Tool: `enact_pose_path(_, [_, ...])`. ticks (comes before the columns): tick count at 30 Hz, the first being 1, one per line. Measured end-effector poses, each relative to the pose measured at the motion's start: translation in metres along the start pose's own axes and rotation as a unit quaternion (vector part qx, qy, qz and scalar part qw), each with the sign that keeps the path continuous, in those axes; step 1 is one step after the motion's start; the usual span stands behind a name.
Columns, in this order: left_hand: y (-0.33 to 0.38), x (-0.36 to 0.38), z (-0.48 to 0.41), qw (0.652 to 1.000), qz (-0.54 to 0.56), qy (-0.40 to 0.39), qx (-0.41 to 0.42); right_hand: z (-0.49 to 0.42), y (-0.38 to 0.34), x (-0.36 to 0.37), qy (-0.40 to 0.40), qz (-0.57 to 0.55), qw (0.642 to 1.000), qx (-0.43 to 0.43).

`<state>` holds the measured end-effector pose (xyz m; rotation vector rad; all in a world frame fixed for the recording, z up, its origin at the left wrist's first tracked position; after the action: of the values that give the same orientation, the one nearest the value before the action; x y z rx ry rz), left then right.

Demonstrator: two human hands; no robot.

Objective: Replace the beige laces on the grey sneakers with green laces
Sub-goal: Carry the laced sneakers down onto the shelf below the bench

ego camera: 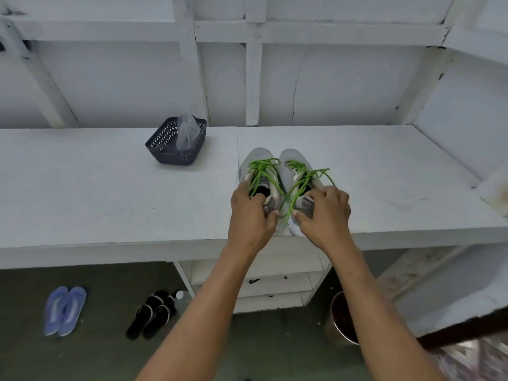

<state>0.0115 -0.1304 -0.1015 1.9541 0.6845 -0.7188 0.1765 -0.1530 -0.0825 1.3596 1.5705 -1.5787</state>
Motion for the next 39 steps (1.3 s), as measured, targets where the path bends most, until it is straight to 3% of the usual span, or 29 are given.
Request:
enact_pose_path(2, [0.007, -0.004, 0.005, 1.000, -0.008, -0.005, -0.029, 0.009, 0.006, -0.003, -0.019, 0.010, 1.000, 0.016])
enact_pose_path(5, [0.023, -0.010, 0.023, 0.998, -0.008, -0.014, -0.064, 0.022, 0.012, -0.012, -0.027, -0.062, 0.998, 0.018])
enact_pose_path(10, [0.054, -0.013, 0.089, 0.998, -0.020, 0.022, -0.063, 0.090, 0.027, -0.017, -0.046, -0.124, 0.991, -0.028])
enact_pose_path(18, [0.119, -0.056, 0.184, 0.994, -0.041, 0.049, -0.085, 0.196, 0.043, -0.067, 0.035, -0.183, 0.982, -0.044])
enact_pose_path(22, [0.153, -0.088, 0.212, 0.993, -0.071, 0.025, -0.091, 0.232, 0.041, -0.109, 0.052, -0.165, 0.984, -0.039])
enact_pose_path(27, [0.170, -0.117, 0.229, 0.983, -0.107, -0.059, -0.135, 0.251, 0.039, -0.134, -0.050, -0.107, 0.992, -0.040])
enact_pose_path(34, [0.135, -0.095, 0.247, 0.975, -0.059, -0.121, -0.177, 0.249, 0.052, -0.090, -0.199, -0.130, 0.971, 0.015])
enact_pose_path(39, [0.091, -0.055, 0.241, 0.973, -0.048, -0.129, -0.186, 0.237, 0.057, -0.028, -0.203, -0.137, 0.969, 0.036])
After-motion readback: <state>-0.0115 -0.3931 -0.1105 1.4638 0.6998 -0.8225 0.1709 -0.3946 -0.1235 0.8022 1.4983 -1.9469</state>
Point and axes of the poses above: each hand's wrist, its own z-axis away from the middle knuckle, its own x-axis out of the palm, y = z × x, the point moved 1 cm from there along -z, towards the middle knuckle, and after that the axes turned 8 degrees about x, right-handed, at the moved point
